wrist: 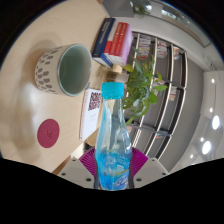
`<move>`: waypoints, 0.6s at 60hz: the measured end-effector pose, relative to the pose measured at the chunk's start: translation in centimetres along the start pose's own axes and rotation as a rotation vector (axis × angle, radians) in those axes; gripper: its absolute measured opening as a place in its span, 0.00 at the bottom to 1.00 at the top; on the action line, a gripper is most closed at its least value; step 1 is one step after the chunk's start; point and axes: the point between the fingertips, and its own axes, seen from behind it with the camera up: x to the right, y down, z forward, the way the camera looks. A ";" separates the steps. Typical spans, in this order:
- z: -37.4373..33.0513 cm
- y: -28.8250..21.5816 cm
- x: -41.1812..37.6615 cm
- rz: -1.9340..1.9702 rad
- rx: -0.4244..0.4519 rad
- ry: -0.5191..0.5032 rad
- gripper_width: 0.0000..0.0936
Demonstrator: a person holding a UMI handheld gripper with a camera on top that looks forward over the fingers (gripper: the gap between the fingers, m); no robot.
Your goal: Pour water
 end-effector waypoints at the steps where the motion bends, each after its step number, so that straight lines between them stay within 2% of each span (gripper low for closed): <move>1: 0.2 -0.3 0.0 -0.029 0.003 0.003 0.42; 21: 1.5 -5.4 1.2 -0.500 0.035 0.129 0.44; 30: 1.5 -5.7 1.4 -0.482 0.040 0.129 0.44; 36: 1.1 -5.3 1.9 -0.323 0.050 0.109 0.44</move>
